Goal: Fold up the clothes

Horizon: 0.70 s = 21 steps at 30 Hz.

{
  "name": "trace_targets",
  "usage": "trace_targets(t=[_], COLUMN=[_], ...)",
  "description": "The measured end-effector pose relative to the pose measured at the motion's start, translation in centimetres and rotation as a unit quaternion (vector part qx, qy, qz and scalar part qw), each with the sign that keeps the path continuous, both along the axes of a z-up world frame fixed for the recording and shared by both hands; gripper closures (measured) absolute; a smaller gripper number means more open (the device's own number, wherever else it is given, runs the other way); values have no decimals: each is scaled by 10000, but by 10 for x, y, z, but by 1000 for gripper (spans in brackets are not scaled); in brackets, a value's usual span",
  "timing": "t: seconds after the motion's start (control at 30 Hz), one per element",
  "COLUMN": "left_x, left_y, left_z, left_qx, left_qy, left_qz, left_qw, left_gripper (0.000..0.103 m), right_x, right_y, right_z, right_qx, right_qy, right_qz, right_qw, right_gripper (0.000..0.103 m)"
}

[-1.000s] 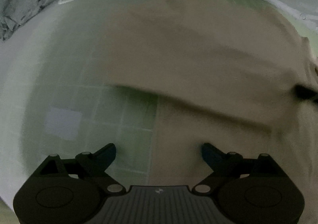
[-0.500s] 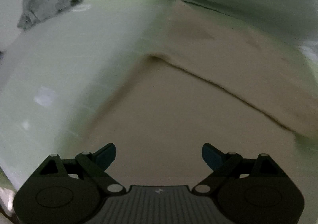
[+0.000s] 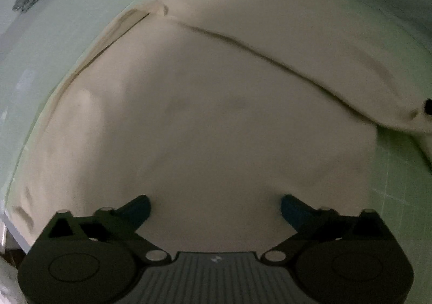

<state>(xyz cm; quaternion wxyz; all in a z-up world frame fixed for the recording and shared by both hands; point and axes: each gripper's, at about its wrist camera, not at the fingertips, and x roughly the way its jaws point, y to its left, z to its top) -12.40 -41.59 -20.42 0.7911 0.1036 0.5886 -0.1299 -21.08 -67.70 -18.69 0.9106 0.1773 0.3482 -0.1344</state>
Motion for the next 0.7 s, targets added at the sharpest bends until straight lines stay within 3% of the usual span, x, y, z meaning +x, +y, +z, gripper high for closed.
trace_targets(t=[0.13,0.27,0.4,0.5,0.57,0.7], left_x=[-2,-1,-2,-2,-1,5], left_y=[-3,-7,-9,-12,-16,-2], left_z=[1,2,3,3,3,6], left_qx=[25,30,28,36,38,29], left_qy=[-3,38,39,45,51,39], left_qz=[94,168,171,161,154,148], left_qw=[10000,9998,9998,9999,9999,9999], left_gripper=[0,0,0,0,0,0], right_x=[-12,-28,-38,-37,-34,-23], right_y=[-19,-33,-57,-53,-41,-12], right_z=[6,16,11,2,-5,-14], right_qx=[-200,-997,-734,-246,26,114], right_qy=[-150,-70,128,204,238,233], right_qz=[-213,-462,-654,-517,-324,178], right_qw=[9995,9939,9951,9982,9992,9995], right_gripper=[101,103,102,89,43,28])
